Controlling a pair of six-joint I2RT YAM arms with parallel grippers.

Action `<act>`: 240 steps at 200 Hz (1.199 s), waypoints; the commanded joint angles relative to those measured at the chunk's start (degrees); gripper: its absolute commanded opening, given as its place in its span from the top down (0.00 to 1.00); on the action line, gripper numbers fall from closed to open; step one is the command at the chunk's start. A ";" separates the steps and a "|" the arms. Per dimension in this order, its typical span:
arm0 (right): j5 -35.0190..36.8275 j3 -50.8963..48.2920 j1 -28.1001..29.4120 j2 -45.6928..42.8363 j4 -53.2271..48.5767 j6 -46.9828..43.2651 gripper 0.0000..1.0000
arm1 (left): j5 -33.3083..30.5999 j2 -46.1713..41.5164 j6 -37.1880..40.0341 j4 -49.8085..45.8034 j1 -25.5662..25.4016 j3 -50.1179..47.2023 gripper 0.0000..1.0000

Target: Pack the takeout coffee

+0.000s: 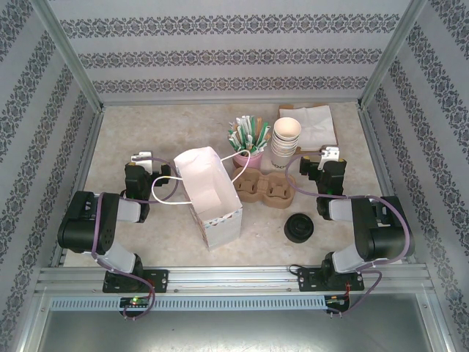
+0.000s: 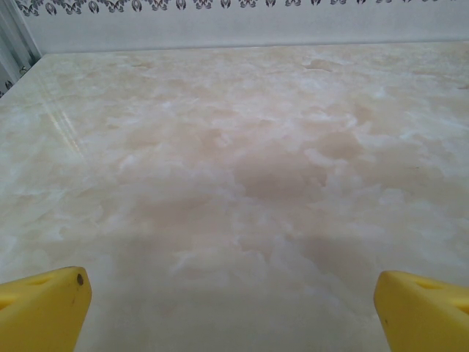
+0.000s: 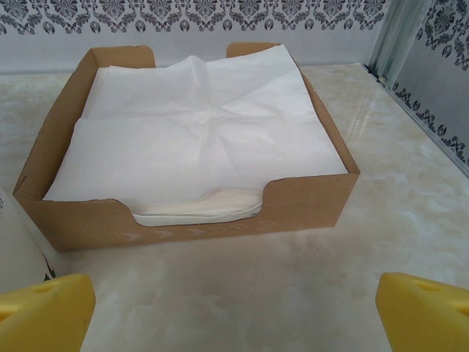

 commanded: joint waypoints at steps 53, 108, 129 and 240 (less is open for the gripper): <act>1.20 -0.49 0.51 -0.11 2.75 0.11 0.02 | -0.34 0.27 0.10 0.19 0.49 0.69 0.00; 9.55 7.23 -0.09 -19.02 -36.09 12.06 0.02 | -18.69 -20.43 -9.69 -10.53 0.50 -3.09 0.00; 4.22 9.74 -6.10 -25.11 -51.19 23.43 0.02 | -25.79 -30.17 -22.11 -22.66 0.67 -2.32 0.00; -38.04 25.77 -18.95 -33.78 -79.22 32.81 0.03 | 10.65 -44.21 -38.61 -78.16 8.95 25.20 0.00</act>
